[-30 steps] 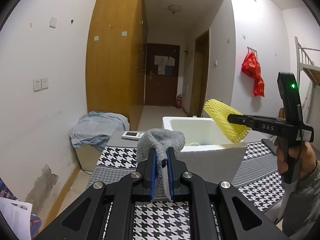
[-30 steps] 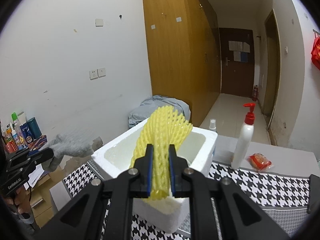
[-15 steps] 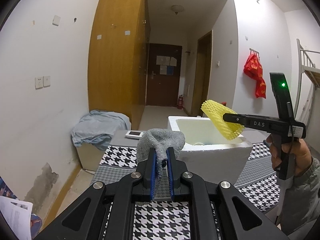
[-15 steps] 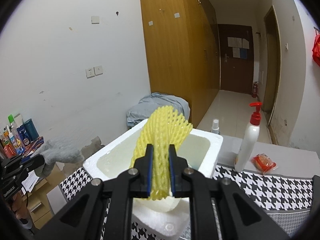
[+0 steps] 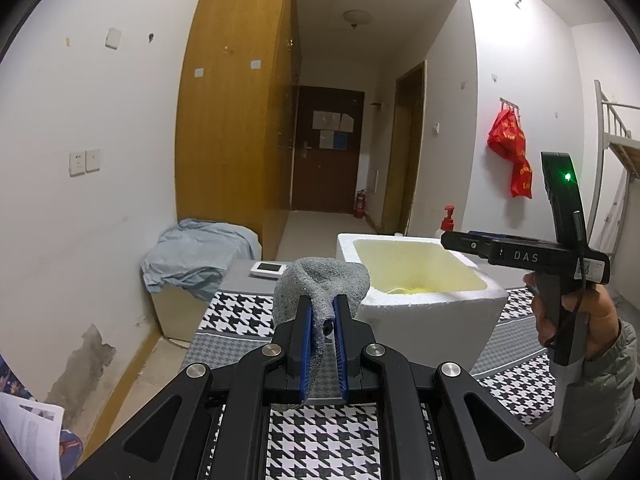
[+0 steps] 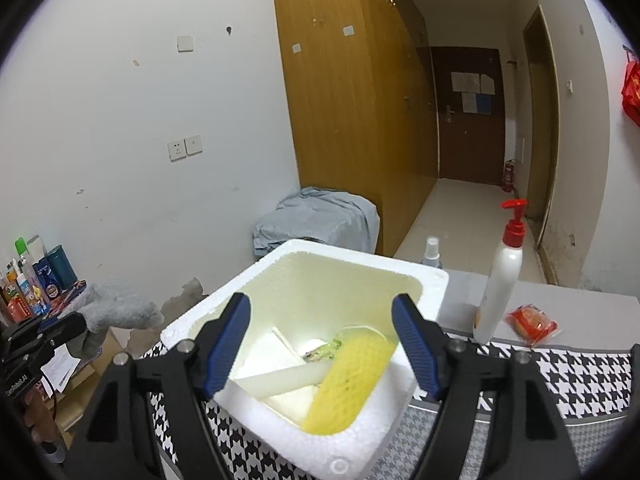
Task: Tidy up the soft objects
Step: 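Lower the yellow net into the foam box and open the right tool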
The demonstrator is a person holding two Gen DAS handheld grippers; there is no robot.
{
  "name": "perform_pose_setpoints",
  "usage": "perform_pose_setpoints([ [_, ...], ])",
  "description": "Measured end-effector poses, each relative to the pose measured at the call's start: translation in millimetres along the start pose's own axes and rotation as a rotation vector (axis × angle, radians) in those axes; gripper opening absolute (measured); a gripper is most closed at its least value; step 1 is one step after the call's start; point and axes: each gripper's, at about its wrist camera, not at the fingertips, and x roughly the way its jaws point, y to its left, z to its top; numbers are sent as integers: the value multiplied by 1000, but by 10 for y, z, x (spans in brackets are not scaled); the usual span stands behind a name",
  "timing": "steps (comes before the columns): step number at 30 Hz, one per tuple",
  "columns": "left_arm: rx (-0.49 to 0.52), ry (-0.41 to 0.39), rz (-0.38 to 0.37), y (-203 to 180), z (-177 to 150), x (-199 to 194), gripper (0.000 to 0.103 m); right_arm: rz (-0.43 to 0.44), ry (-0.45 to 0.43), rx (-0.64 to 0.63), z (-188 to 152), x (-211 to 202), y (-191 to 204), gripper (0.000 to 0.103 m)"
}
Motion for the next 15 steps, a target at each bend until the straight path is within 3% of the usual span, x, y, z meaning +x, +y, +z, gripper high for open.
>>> perform_pose_setpoints([
  [15,10,-1,-42,-52,107,96,11,-15,-17,-4,-33,-178,-66,81],
])
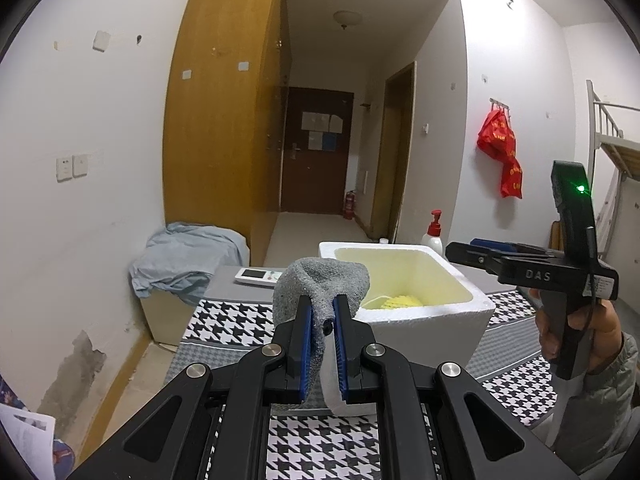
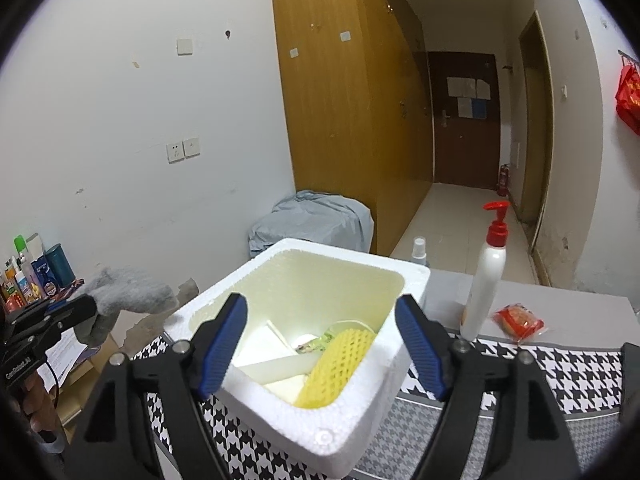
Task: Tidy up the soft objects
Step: 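Lower the yellow net into the foam box and open the right tool, then lower the grey sock into the foam box and open the left tool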
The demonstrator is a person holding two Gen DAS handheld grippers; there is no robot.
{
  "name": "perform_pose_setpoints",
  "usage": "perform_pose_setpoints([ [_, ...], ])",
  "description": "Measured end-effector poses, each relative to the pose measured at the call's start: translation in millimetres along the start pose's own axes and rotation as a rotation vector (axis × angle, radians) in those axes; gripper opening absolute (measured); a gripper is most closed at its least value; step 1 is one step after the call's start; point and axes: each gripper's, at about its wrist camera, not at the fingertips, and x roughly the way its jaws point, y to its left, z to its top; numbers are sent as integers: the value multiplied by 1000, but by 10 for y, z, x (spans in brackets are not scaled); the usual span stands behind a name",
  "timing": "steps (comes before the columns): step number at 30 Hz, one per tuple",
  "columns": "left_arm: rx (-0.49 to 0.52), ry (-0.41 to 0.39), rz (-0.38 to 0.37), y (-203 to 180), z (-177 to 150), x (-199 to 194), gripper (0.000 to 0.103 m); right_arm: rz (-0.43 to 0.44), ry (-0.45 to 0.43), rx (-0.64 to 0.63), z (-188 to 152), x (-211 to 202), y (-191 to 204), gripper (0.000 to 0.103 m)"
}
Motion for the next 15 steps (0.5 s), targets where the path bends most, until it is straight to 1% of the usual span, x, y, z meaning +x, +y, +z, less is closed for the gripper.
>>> perform_pose_setpoints([
  [1,0,-1,-3,-2,4,0,11,1,-3,-1,-4,-18,-5,86],
  [2,1,-2,-5,-8,17,4,11,1,-10,-4,-9,-45,-4,94],
  [4,5,-4,-12,-27,36,23,11,-1,-13,-15,-23,-80,1,103],
  [15,25,-2,-51,-137,116,127,11,-37,-26,-16,-96,-257,-96,103],
])
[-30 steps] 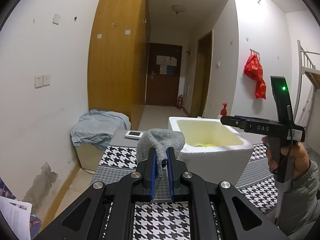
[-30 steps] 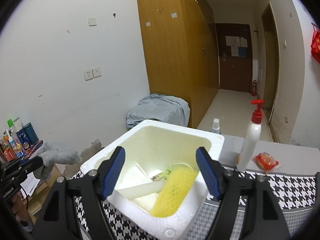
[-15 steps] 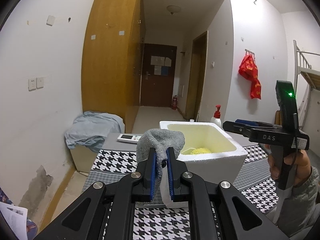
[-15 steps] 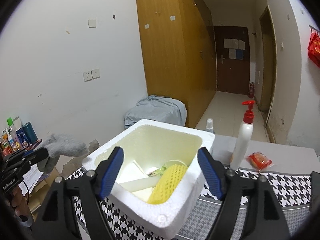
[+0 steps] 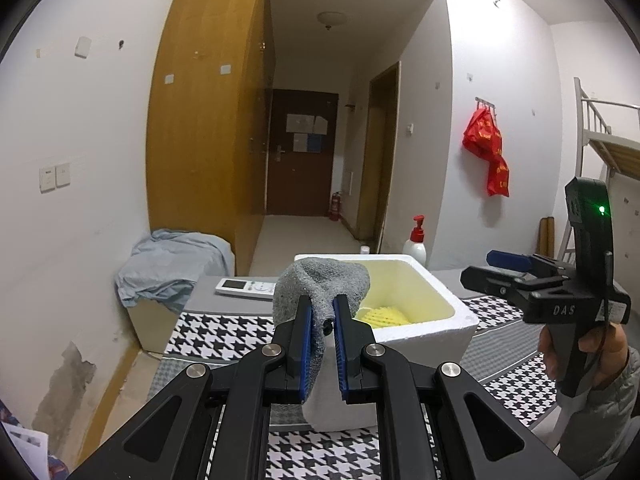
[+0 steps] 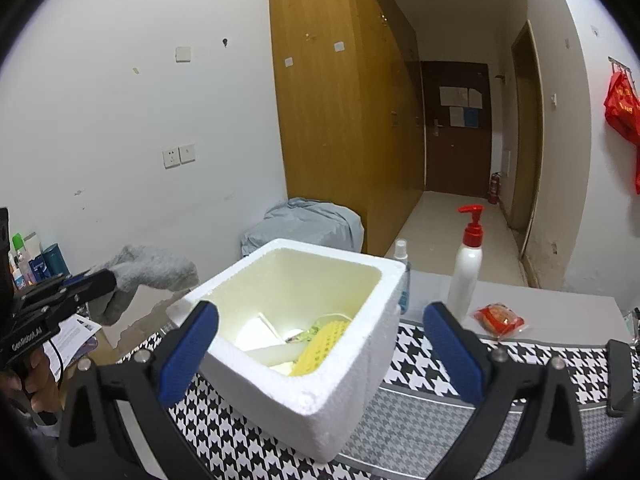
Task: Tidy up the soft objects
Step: 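Lower the grey sock into the foam box and open the left tool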
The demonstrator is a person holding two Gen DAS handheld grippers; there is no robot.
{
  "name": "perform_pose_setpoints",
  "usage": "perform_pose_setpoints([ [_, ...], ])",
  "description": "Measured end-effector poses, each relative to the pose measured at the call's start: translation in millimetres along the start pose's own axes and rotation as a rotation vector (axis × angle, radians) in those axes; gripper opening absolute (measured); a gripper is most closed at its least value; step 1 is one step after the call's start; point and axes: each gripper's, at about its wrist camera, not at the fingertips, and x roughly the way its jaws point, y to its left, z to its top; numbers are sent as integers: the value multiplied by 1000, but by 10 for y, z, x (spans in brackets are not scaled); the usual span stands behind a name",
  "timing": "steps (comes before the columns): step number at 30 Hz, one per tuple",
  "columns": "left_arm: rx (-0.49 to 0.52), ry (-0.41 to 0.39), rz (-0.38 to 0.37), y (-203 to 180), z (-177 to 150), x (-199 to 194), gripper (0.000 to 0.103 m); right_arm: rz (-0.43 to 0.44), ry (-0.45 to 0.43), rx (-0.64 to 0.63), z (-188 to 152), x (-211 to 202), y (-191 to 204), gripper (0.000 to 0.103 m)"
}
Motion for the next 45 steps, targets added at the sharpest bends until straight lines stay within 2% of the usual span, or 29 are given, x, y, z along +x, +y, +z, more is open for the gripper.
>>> perform_pose_setpoints([
  [17,36,15,-48,-112,133,176,11,-51,-2,-1,-163,-243,-116,103],
  [45,53,83,-157,-361,308,660,11,-209,3,61,-458,-693,-339,103],
])
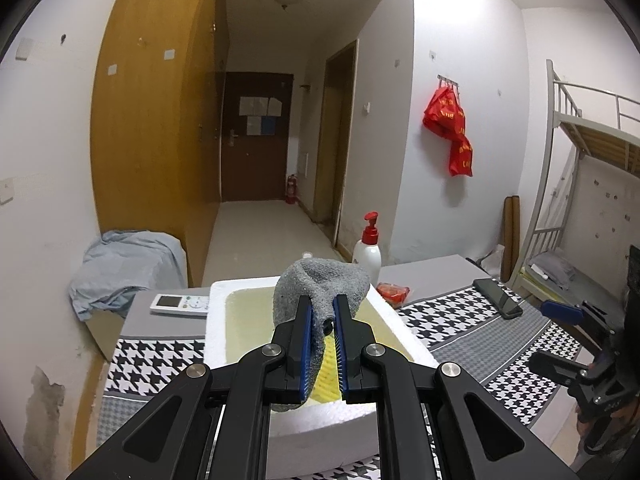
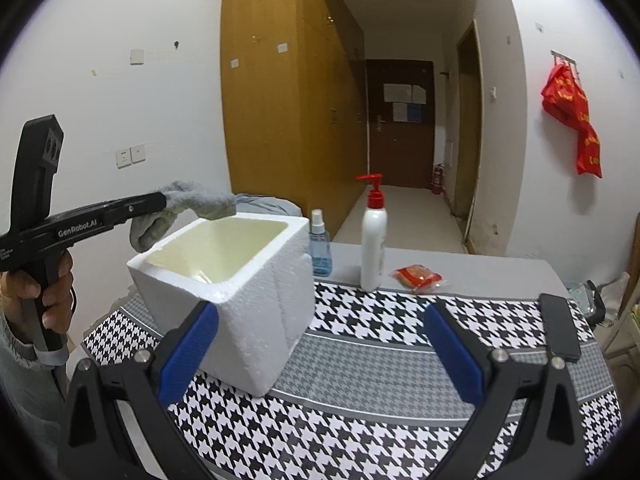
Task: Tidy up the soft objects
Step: 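Lower the grey sock into the foam box and open the left tool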
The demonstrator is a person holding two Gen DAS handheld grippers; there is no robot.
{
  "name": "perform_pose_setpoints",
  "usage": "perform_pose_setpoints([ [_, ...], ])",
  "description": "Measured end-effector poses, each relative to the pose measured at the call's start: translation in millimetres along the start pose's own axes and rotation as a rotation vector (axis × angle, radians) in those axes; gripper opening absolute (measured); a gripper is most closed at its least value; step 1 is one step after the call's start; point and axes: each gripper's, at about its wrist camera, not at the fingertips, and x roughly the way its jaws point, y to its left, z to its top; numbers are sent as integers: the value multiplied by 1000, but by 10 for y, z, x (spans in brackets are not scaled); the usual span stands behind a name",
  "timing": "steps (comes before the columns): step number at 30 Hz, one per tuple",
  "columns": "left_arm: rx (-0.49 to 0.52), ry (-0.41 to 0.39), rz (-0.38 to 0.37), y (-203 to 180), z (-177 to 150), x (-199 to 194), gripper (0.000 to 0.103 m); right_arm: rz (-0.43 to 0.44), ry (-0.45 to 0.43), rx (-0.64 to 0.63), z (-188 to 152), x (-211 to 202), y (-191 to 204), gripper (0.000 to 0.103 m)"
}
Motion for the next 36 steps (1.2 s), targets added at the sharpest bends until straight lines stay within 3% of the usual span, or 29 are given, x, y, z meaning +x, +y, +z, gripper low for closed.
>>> perform_pose_setpoints([
  [23,-3,60,7,-87,119,410,11,-109,0,75,-201,-259,-373,103],
  [29,7,61,41,-111,125,469,12,-129,7,91,-244,-299,-421,103],
  [31,17,64,58,-122,118,488,21,-134,10,96,-263,-315,-439,103],
  [33,14,52,60,-119,110,472,55,-140,13,98,-275,-326,-456,103],
  [36,-7,11,78,-108,110,402,81,-145,12,100,-276,-342,-476,103],
])
